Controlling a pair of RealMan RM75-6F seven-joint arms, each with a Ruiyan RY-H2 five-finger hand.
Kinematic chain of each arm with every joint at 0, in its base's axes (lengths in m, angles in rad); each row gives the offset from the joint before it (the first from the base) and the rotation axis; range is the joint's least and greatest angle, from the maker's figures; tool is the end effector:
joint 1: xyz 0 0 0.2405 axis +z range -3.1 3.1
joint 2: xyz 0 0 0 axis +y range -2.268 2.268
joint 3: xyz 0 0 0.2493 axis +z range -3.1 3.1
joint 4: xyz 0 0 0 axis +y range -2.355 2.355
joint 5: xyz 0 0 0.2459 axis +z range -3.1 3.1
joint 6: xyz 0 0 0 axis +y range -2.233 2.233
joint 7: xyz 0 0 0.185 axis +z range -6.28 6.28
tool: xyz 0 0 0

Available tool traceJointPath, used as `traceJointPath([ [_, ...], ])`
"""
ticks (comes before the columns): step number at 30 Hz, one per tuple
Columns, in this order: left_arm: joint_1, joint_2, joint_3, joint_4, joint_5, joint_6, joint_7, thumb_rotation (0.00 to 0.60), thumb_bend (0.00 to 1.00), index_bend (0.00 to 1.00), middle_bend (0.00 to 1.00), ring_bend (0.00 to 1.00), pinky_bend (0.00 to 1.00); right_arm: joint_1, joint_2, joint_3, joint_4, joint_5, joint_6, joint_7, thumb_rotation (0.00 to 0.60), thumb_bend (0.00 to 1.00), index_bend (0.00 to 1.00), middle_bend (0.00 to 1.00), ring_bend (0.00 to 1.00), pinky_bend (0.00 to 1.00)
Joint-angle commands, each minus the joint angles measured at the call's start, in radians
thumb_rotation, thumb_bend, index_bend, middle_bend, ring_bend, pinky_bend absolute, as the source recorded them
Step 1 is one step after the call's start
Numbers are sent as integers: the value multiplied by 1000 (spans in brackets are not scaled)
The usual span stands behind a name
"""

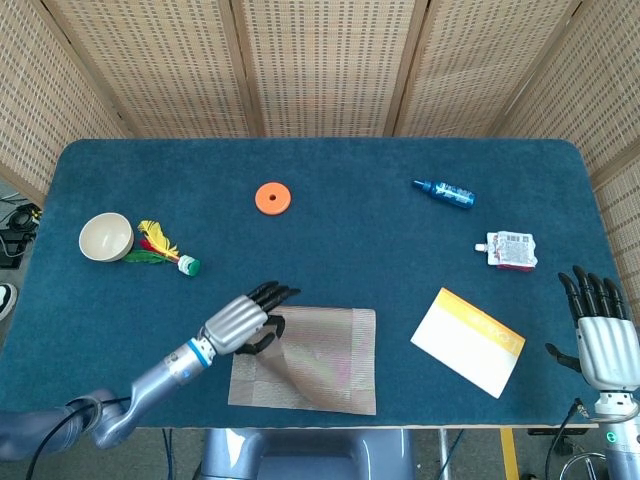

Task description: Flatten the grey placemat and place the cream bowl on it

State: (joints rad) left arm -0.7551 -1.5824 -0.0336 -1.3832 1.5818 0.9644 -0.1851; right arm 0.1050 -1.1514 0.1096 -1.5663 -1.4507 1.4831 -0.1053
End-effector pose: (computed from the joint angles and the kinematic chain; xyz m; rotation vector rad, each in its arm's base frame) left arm -0.1131 0.3310 -0.1033 -2.1815 -1.0537 -1.1869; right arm -0.3229 -0.2457 0.1319 1.3510 -0.7851 0.8468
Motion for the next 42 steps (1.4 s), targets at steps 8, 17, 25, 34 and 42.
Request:
traceJointPath([
  [8,-155,-58,-251,234,-423,-245,71,600,744,815,0,0,0,4,-8,3,11,12,-9,-10,600,0,52,0,0,0],
  [17,-203,-201,-294,579,-561,-288,114,600,744,815,0,0,0,11,-20,8,28,35,-29,-28,600,0,52,0,0,0],
  [25,-212,-268,-305,734,-532,-272,38,600,524,585,0,0,0,13,-23,8,35,43,-35,-30,600,0,52,0,0,0],
  [34,-140,-166,-278,606,-445,-142,7,600,0,0,0,0,0,12,-20,1,28,30,-32,-30,600,0,54,0,0,0],
  [42,41,60,-247,208,-481,48,182,600,0,0,0,0,0,13,-23,-15,21,4,-33,-39,600,0,63,0,0,0],
])
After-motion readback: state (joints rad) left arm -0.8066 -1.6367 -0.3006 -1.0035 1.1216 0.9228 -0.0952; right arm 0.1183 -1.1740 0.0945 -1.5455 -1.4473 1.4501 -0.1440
